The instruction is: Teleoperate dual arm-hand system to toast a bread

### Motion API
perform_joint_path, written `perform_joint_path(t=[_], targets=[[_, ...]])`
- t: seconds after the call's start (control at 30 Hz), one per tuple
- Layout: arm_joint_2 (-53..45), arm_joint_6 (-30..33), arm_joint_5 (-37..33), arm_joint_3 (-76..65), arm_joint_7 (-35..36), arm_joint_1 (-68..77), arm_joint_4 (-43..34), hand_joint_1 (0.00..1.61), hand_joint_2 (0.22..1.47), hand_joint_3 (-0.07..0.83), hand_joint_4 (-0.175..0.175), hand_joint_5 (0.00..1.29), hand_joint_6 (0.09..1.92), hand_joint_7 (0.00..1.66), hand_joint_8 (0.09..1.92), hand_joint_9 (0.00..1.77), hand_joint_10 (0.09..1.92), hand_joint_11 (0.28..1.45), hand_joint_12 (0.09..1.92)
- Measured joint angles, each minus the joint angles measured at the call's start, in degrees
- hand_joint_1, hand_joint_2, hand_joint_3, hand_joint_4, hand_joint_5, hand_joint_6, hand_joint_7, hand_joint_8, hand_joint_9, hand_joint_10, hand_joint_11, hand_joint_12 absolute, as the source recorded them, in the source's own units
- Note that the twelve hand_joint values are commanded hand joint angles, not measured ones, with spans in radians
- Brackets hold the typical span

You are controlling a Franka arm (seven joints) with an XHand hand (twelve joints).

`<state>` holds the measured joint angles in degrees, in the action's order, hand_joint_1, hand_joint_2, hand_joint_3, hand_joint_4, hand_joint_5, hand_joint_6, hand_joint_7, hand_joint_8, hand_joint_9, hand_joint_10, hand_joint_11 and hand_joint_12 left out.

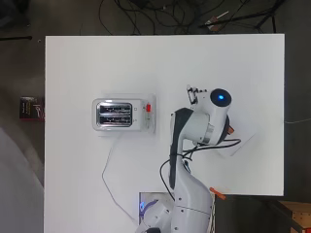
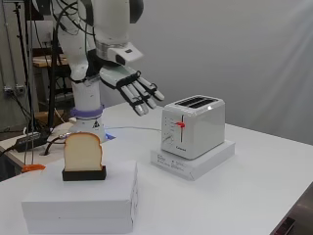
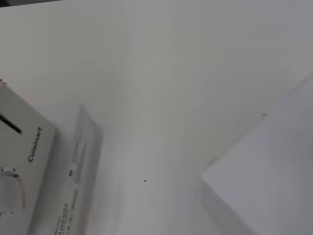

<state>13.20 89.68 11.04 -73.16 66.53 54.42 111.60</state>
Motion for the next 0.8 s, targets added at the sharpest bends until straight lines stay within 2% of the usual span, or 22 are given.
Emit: perform_joint_path(t=[0.07,0.13,0.3,0.5,0.7,0.73,0.8], targets=[[-3.6,0.4,-1.3,1.1,0.6,4.4,0.2,0.23,0.74,-0.017,-0.059,0.10,0.09,0.26,0.09,0.43,0.09,0.45,0.09],[-7.2,0.5,-0.4,4.4,-0.7,5.0,0.6,0.23,0.74,-0.011,-0.074,0.10,0.09,0.25,0.09,0.41,0.09,0.44,0.09],[-5.2,0.7,4.0,7.6,-4.6,3.0,1.4,0.34,0.73,-0.012,-0.074,0.11,0.09,0.26,0.09,0.42,0.09,0.44,0.09],[5.2,0.7,9.5,-12.3,-9.5,10.6,2.0,0.40,0.73,-0.007,-0.041,0.12,0.09,0.26,0.09,0.42,0.09,0.43,0.09],[16.3,0.1,15.7,-31.4,-14.4,20.3,1.9,0.43,0.75,0.004,-0.050,0.17,0.09,0.30,0.09,0.44,0.09,0.43,0.09],[17.2,0.0,16.4,-32.4,-14.9,21.3,1.7,0.43,0.76,0.005,-0.052,0.19,0.09,0.31,0.09,0.45,0.09,0.43,0.09],[18.3,0.1,17.3,-34.0,-15.4,22.2,1.9,0.44,0.83,0.009,-0.046,0.29,0.09,0.46,0.09,0.59,0.09,0.46,0.09]])
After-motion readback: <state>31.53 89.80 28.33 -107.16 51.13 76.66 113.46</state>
